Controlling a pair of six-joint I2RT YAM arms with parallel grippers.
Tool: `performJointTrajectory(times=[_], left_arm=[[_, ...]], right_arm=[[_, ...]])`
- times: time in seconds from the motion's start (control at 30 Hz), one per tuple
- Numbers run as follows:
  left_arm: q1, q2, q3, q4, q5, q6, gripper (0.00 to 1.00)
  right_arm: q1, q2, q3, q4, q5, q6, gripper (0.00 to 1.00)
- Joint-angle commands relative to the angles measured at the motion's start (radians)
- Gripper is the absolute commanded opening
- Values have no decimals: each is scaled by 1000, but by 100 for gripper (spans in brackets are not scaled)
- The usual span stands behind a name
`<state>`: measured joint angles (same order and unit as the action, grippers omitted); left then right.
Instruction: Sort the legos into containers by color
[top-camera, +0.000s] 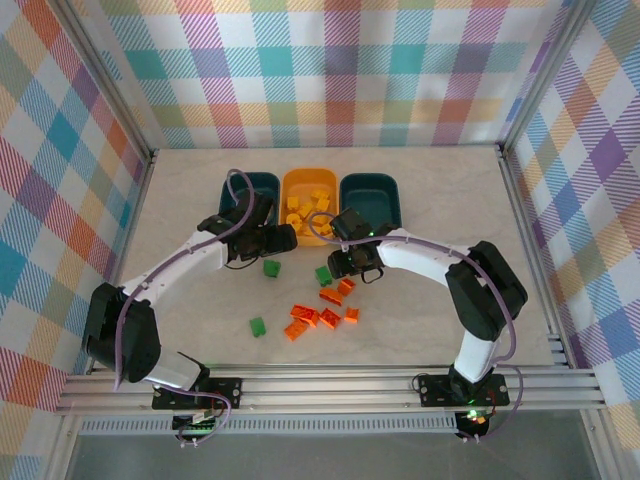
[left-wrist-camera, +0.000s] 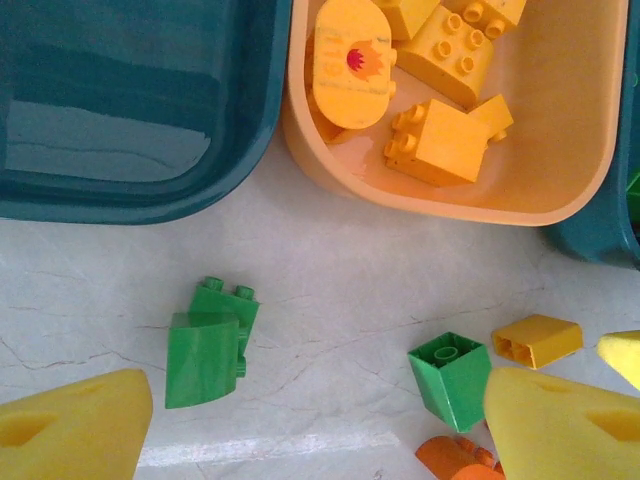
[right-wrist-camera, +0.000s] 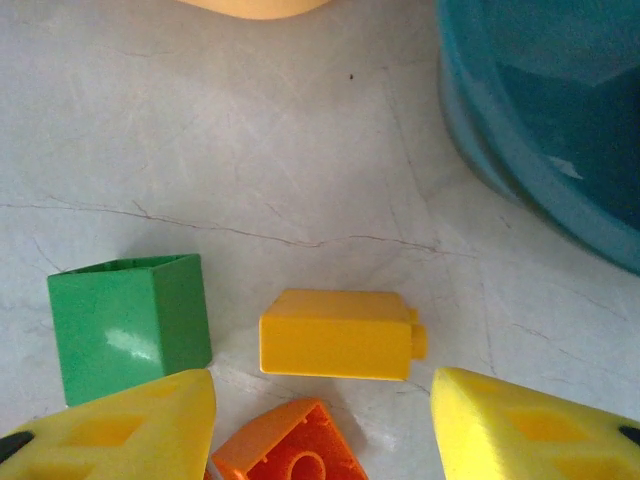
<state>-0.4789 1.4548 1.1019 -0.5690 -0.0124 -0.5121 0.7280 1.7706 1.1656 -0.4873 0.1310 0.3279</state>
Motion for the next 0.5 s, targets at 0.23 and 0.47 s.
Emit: performJointTrajectory(times=[0.23,0.47], left_arm=[[1,-91,-58,-10,-29,-11,86],[1,-122,-104,-21,-39,-20,86]], right_arm=[[-19,85,61,-6,1,-8,62],[-18,111,62,20,-12,-2,52]])
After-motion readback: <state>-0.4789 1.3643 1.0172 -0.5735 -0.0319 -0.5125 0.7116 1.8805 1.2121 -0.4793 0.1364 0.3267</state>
